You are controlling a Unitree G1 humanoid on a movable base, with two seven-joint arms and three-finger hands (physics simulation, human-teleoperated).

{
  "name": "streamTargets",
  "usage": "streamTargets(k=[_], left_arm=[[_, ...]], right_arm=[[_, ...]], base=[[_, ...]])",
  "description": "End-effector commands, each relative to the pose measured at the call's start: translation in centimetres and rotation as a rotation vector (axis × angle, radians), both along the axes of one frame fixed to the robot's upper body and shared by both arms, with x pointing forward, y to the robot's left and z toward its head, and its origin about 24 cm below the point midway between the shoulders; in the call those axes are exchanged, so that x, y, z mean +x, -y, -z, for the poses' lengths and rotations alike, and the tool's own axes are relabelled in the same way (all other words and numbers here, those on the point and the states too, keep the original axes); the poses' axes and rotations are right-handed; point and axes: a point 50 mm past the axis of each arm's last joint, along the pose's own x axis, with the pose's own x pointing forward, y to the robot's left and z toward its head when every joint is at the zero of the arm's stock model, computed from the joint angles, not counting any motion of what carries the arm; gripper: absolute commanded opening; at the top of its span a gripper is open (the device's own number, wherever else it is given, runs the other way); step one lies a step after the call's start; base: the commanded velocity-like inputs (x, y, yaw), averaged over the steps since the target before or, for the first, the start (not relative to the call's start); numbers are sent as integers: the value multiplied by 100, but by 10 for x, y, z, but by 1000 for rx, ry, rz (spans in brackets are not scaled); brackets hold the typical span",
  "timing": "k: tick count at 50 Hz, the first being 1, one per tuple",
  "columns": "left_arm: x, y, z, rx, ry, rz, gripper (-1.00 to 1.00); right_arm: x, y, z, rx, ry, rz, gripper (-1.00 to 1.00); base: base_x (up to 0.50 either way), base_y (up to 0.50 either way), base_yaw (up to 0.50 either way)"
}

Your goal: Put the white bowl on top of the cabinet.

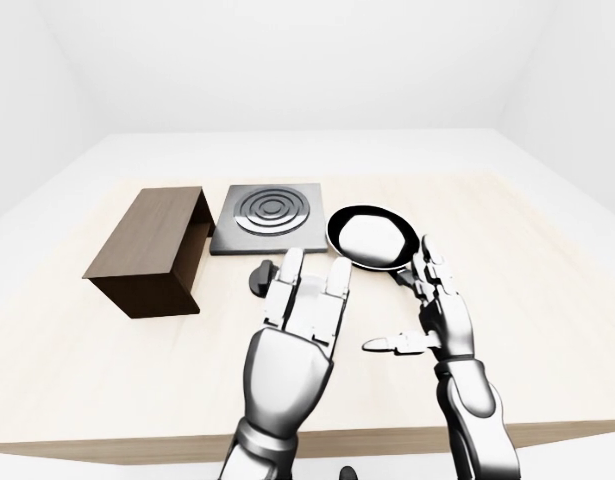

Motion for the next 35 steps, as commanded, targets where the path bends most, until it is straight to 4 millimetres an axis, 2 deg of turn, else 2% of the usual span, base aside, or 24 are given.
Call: streamTargets(k=[1, 7, 8, 14, 15, 24, 25, 35], left_arm=[[4, 9, 14, 103, -35, 9, 100], [8, 8, 23, 135, -74, 0, 100], [10, 9, 30, 149, -101, -3, 100], [10, 9, 31, 150, -102, -1, 100], [13, 10, 40, 160, -139, -2, 100], [13, 10, 41, 161, -141, -1, 100], [15, 10, 48, 157, -164, 1, 100], [16, 10, 51, 160, -179, -1, 100]], right_arm=[[-2, 2, -4, 6, 7, 5, 100], [-3, 3, -6, 9, 10, 8, 100], [-3, 3, -6, 9, 11, 7, 100], [-3, 3, -6, 9, 11, 7, 100], [-5, 4, -8, 12, 13, 7, 100], [-5, 4, -8, 12, 13, 7, 100], [-5, 4, -8, 12, 15, 5, 100], [-6, 3, -8, 11, 15, 1, 100]], base=[[0, 0, 0], [0, 0, 0], [0, 0, 0], [0, 0, 0], [0, 0, 0], [0, 0, 0], [0, 0, 0], [0, 0, 0]])
